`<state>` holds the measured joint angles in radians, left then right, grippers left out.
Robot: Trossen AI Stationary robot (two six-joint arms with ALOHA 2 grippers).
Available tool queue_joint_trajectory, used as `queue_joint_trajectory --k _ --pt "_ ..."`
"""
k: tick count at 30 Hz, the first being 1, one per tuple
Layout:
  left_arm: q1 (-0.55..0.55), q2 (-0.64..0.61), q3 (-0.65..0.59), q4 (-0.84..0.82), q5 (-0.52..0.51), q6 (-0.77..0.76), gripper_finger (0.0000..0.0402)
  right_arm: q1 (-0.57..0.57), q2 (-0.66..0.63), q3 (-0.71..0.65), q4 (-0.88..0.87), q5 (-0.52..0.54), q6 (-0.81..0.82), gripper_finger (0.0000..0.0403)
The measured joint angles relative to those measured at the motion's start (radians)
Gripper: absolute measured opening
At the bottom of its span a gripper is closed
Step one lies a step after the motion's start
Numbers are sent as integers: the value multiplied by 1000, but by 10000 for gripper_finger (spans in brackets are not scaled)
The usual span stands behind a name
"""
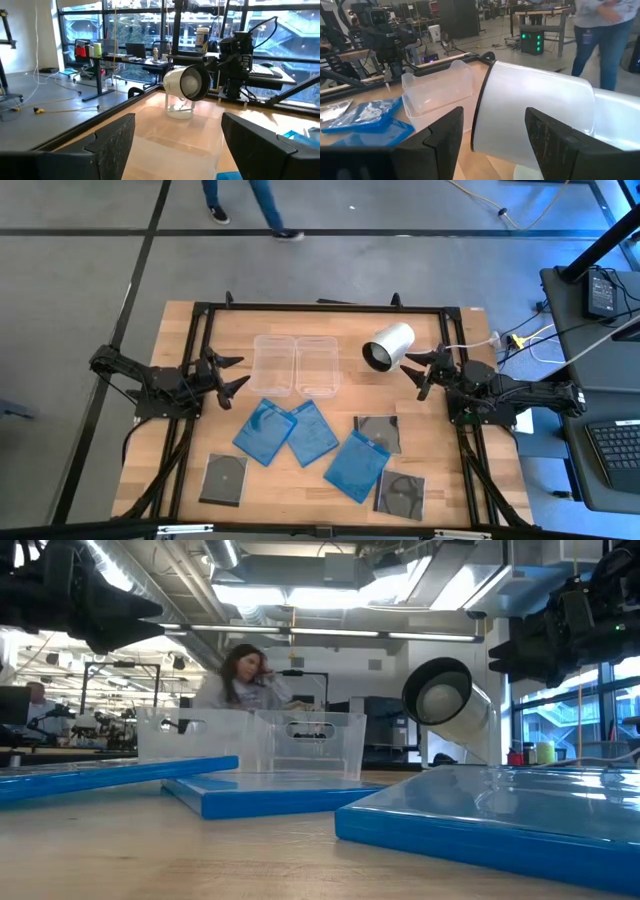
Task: Pick & place jewel cases by type
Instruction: Put the top left blue cd case into the left transparent bin
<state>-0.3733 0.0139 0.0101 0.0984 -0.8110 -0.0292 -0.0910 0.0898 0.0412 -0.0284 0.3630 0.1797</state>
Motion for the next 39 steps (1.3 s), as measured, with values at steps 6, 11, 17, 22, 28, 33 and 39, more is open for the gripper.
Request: queue_joint_trajectory --k 6,11,17,22,28,33,39 --pt "0 0 0 15 46 -68 294 0 0 0 0 0 -1 217" --pt "-1 31 0 65 47 -51 294 0 0 0 22 0 -1 217" --pt "-1 167 29 87 66 -131 294 0 -1 0 139 -30 -47 217" --pt "-1 355 87 76 99 -177 294 0 0 0 255 -119 -161 217" --pt "-1 604 286 -43 175 -208 294 0 2 6 376 -176 -242 217" --pt "-1 778 518 -357 178 -351 294 22 85 101 347 -199 -284 217" --pt "0 932 713 -742 262 -711 294 81 335 257 293 -227 -412 217"
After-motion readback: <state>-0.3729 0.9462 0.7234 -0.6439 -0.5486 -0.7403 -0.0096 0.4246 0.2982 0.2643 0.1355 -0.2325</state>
